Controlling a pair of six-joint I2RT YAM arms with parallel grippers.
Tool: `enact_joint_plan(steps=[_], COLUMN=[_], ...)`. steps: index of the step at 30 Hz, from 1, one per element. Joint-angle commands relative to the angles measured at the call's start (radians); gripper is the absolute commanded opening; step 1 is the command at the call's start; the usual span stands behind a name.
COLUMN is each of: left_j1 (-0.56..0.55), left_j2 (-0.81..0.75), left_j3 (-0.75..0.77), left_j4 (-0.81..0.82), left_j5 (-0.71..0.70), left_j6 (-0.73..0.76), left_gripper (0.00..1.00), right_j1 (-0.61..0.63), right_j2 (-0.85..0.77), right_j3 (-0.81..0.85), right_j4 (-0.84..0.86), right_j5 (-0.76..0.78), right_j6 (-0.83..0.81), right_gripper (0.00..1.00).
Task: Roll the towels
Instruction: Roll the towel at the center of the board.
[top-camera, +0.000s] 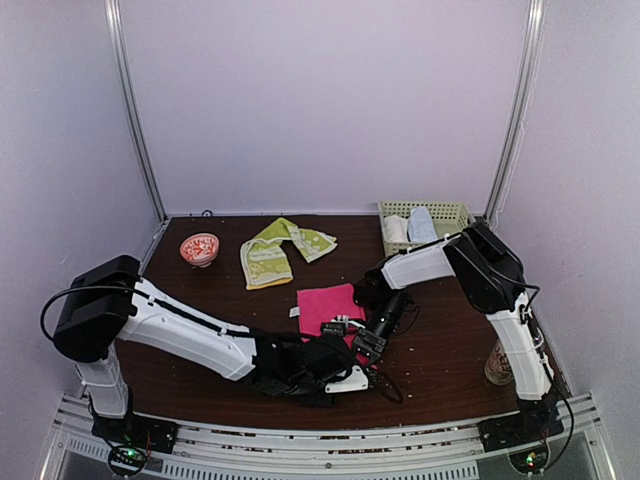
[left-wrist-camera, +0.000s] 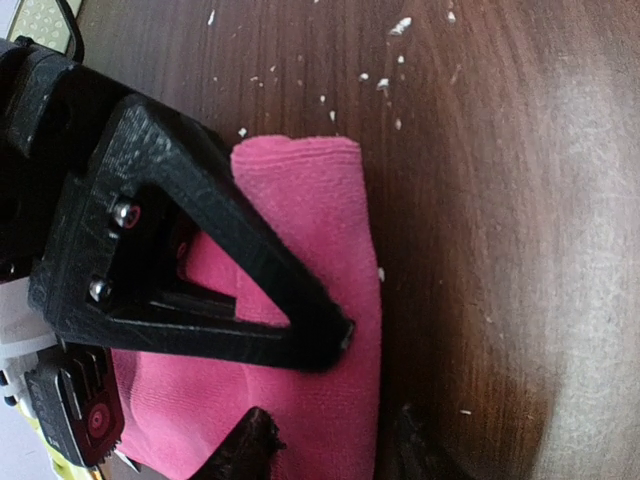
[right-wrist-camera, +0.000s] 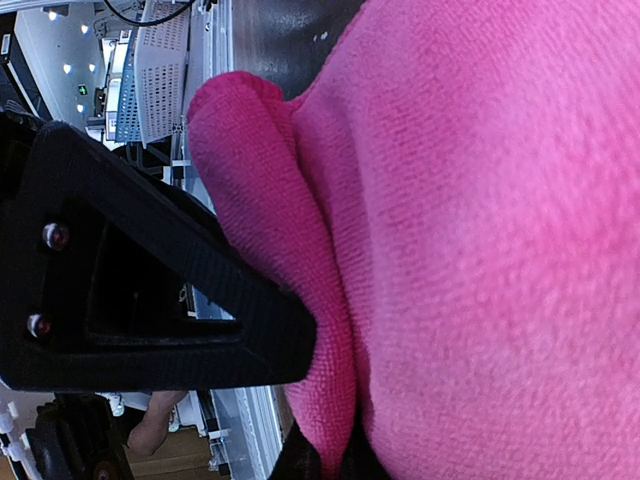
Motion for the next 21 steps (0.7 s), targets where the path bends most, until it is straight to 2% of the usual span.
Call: enact_joint_plan(steps=[1, 7, 11, 15, 18, 21], left_j1=[0.018, 0.028, 0.042, 0.082, 0.118, 0.15], left_j2=[0.072, 0.077, 0.082, 0.065, 0.042, 0.043], left_j3=[0.002, 0.002, 0.007, 0.014, 0.021, 0.049], left_j4=[-0.072, -0.083, -0.094, -0.119, -0.135, -0.171], left_j5=[0.007, 0.072, 0.129, 0.219, 0.324, 0.423], left_j6=[-0.024, -0.029, -0.031, -0.043, -0.05, -0.056], left_gripper=[0.42, 0.25, 0.18, 0.1, 0.09, 0.08], right_j1=[0.006, 0.005, -0.008, -0.061, -0.119, -0.176], right_j2=[0.11, 0.077, 0.01, -0.139, -0.268, -0.415], right_j3=[-0.053, -0.043, -0.04, -0.048, -0.039, -0.055], right_j4=[0.059, 0.038, -0.005, -0.016, 0.018, 0.094], right_j5=[0.213, 0.204, 0.217, 0.269, 0.333, 0.401], right_j6=[-0.008, -0.024, -0.058, -0.042, -0.001, 0.057], right_gripper=[0.01, 0.04, 0.17, 0.34, 0.39, 0.38])
